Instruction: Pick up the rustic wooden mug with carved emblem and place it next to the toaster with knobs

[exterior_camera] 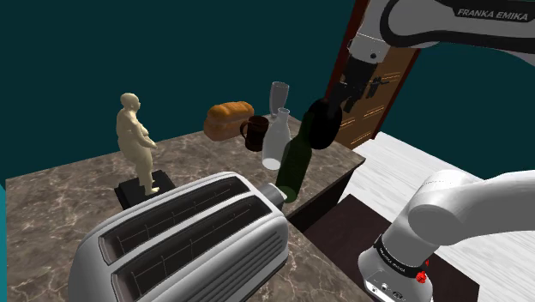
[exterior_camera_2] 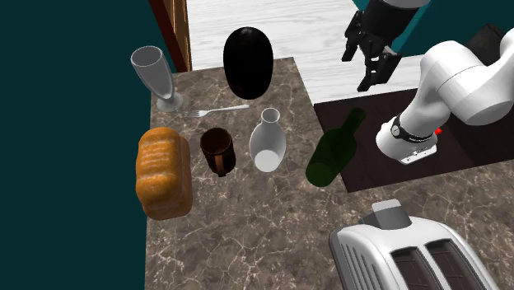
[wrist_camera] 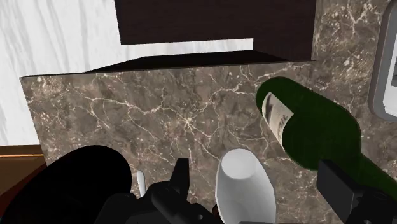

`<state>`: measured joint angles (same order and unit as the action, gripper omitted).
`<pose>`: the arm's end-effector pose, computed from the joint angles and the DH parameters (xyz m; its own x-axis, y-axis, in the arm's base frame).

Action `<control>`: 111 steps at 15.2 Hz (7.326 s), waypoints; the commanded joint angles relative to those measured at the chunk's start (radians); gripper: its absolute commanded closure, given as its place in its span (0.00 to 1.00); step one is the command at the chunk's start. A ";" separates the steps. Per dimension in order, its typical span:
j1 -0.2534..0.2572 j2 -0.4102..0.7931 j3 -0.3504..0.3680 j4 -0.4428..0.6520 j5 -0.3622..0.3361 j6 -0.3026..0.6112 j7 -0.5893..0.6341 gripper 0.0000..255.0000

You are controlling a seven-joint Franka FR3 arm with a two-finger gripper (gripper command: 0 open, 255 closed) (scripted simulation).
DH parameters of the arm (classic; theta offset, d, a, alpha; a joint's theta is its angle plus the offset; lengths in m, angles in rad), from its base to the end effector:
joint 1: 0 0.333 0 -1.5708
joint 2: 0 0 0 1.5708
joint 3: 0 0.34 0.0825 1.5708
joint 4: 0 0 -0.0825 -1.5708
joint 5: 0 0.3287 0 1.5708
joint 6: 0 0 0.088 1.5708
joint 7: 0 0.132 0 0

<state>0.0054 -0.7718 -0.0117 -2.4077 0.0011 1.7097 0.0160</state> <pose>0.2529 -0.0026 0.5700 0.9971 -0.0197 0.0735 -0.0190 -0.9998 -0.0104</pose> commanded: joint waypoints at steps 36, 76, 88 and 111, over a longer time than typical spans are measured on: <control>0.053 1.117 0.063 0.650 -0.028 0.479 0.061 0.00; 0.053 1.052 0.065 0.822 -0.022 0.242 0.057 1.00; 0.054 1.051 0.065 0.983 -0.021 0.081 0.055 1.00; 0.067 1.217 0.066 1.554 -0.031 -0.326 0.054 1.00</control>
<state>0.0692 0.4279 0.0535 -0.8962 -0.0280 1.4098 0.0685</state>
